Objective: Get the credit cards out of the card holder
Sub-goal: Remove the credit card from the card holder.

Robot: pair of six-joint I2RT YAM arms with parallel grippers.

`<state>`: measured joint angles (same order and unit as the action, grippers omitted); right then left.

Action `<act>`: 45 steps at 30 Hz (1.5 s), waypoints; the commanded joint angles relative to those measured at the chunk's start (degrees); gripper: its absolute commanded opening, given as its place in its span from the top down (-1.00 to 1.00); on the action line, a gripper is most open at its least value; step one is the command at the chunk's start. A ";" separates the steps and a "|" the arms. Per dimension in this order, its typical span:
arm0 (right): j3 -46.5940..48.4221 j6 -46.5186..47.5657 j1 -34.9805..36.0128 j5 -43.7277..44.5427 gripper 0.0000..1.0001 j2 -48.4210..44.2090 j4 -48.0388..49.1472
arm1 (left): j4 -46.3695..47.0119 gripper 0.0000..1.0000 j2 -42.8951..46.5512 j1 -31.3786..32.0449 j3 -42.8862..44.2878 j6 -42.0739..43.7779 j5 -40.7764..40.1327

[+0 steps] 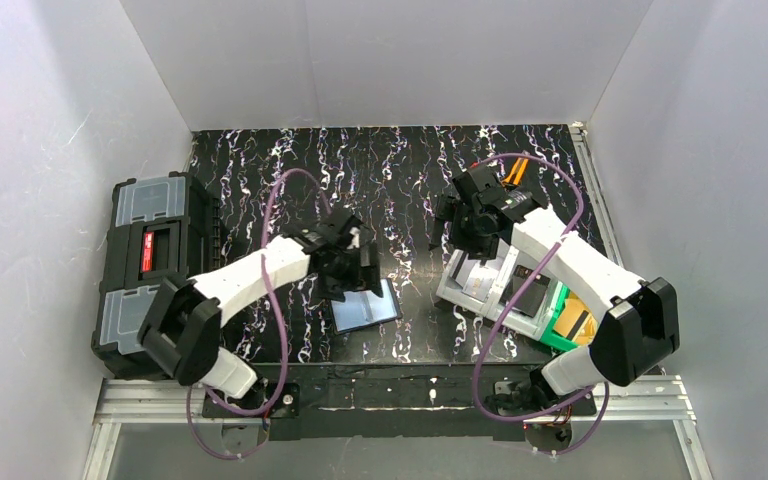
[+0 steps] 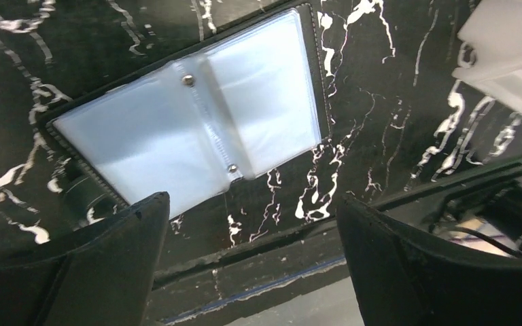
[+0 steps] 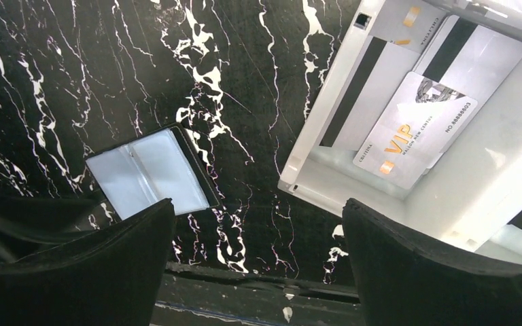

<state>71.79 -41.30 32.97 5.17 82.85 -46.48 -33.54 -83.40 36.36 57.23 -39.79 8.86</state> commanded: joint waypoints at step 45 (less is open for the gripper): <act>-7.51 1.68 -3.37 -14.02 -0.91 -1.74 8.91 | 5.13 1.00 -16.14 9.55 1.18 3.59 -9.57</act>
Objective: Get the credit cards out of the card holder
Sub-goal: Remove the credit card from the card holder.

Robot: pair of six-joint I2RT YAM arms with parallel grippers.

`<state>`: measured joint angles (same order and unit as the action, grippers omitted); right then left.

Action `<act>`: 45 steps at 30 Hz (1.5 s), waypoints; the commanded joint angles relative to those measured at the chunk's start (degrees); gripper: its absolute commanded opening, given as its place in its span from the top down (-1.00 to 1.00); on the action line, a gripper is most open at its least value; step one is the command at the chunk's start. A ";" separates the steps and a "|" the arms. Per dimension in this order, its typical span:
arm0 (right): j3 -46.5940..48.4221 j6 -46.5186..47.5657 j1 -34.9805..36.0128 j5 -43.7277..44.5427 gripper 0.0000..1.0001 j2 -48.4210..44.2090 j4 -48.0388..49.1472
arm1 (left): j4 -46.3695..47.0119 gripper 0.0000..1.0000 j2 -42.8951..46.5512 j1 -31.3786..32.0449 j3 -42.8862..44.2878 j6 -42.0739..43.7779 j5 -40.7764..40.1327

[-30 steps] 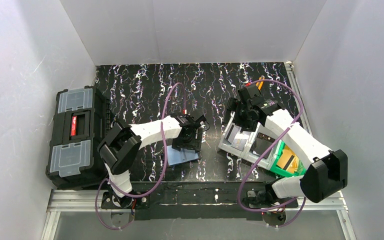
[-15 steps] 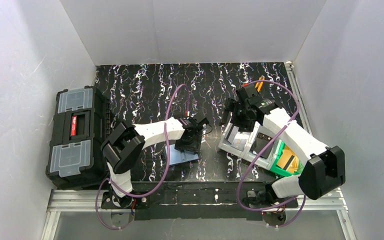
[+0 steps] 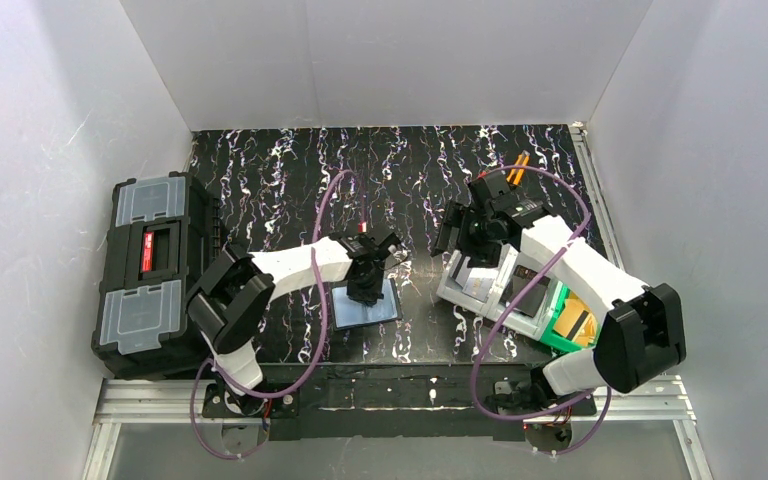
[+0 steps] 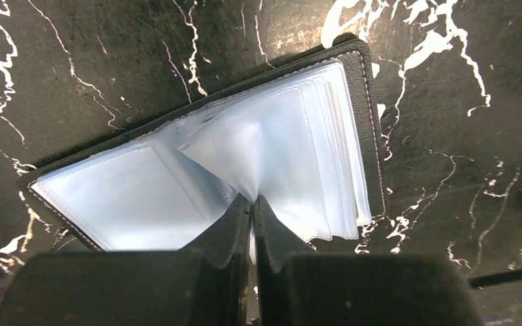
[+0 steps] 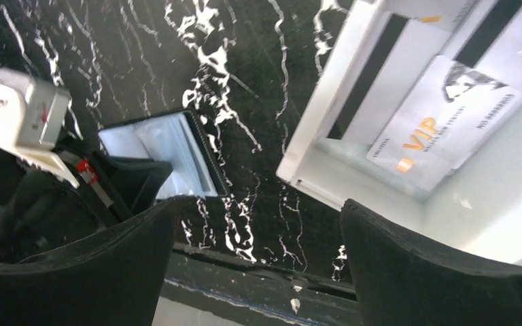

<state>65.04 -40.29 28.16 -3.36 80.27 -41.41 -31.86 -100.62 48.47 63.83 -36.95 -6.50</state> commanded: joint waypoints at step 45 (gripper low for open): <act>-0.76 -2.35 15.34 -15.08 0.50 24.66 13.22 | 23.24 1.00 4.47 -18.05 -21.79 -3.69 34.63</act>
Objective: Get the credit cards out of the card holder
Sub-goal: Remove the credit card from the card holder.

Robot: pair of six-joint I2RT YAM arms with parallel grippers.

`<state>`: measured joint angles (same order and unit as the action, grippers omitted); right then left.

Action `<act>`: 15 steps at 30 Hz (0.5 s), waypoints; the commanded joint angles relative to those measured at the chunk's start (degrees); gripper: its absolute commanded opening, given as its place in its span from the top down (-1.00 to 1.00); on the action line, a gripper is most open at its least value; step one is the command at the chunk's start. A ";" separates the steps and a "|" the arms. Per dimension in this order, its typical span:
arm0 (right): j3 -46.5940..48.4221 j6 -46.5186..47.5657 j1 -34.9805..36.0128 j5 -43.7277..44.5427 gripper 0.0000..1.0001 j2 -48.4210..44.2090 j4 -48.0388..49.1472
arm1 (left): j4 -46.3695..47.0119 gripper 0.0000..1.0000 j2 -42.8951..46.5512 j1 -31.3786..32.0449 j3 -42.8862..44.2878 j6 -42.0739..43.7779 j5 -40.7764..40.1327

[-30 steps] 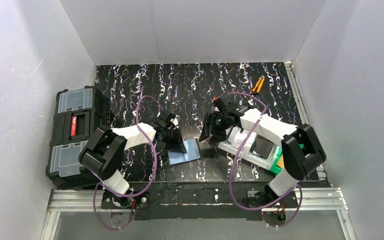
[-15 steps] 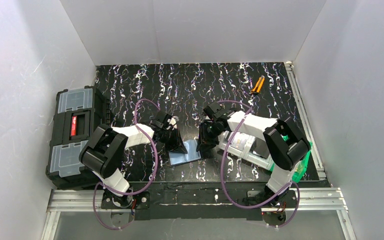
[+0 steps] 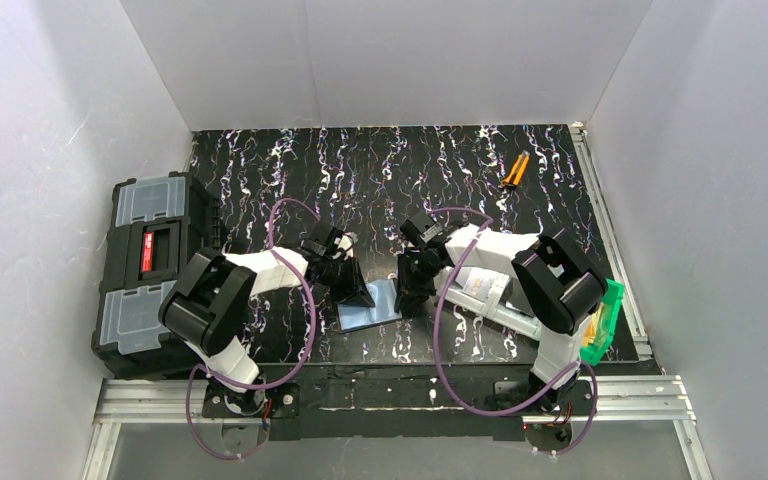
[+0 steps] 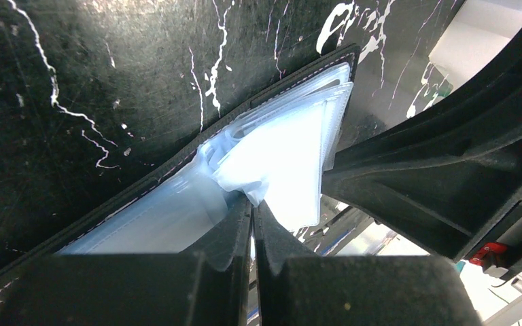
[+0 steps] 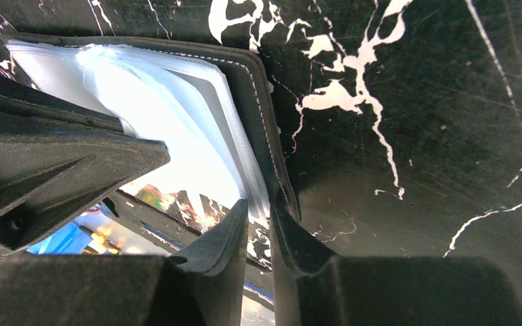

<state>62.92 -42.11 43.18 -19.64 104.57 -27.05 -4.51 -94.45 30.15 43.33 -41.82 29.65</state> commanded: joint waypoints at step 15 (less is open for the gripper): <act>0.19 -1.63 0.30 -1.17 0.90 -0.52 1.35 | -4.62 1.00 -1.47 0.26 -0.43 1.42 -1.46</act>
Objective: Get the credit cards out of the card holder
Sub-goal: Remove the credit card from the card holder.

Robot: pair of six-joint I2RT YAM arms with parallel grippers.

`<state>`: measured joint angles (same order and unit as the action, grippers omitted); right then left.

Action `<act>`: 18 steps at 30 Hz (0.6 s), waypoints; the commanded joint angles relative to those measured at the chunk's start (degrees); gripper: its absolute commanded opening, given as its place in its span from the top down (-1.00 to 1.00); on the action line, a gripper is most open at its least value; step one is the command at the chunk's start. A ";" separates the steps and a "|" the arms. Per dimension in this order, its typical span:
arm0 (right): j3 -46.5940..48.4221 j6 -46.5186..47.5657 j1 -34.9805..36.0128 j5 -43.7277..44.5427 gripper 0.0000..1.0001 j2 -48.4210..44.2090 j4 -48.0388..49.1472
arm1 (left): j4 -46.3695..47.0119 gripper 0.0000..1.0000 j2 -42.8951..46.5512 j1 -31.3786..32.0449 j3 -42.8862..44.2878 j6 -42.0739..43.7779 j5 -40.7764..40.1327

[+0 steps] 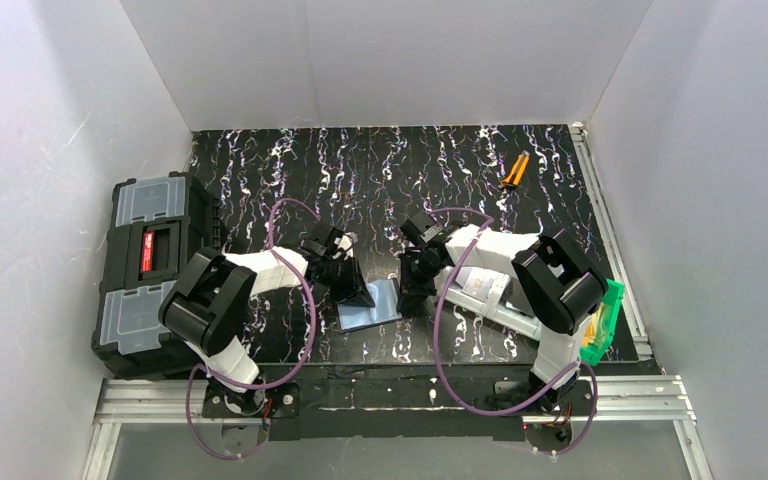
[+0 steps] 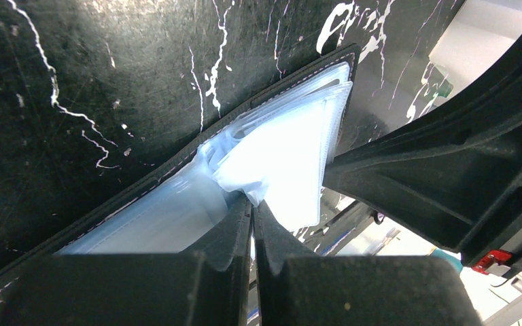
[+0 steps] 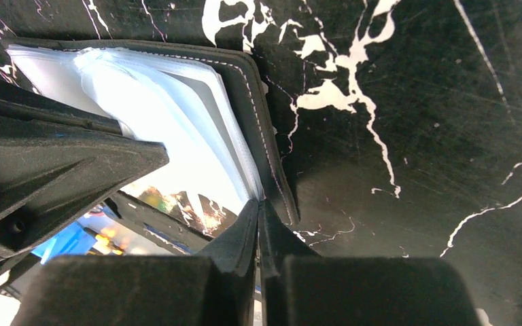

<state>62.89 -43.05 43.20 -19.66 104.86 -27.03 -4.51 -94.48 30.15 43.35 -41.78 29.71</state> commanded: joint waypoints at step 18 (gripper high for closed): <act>2.82 0.06 0.23 1.59 0.97 -6.71 -3.00 | -13.93 0.80 3.12 0.31 6.68 4.86 -4.56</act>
<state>63.35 -43.33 43.18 -18.57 98.70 -27.42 -14.39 -93.84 30.22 48.18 -38.76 26.46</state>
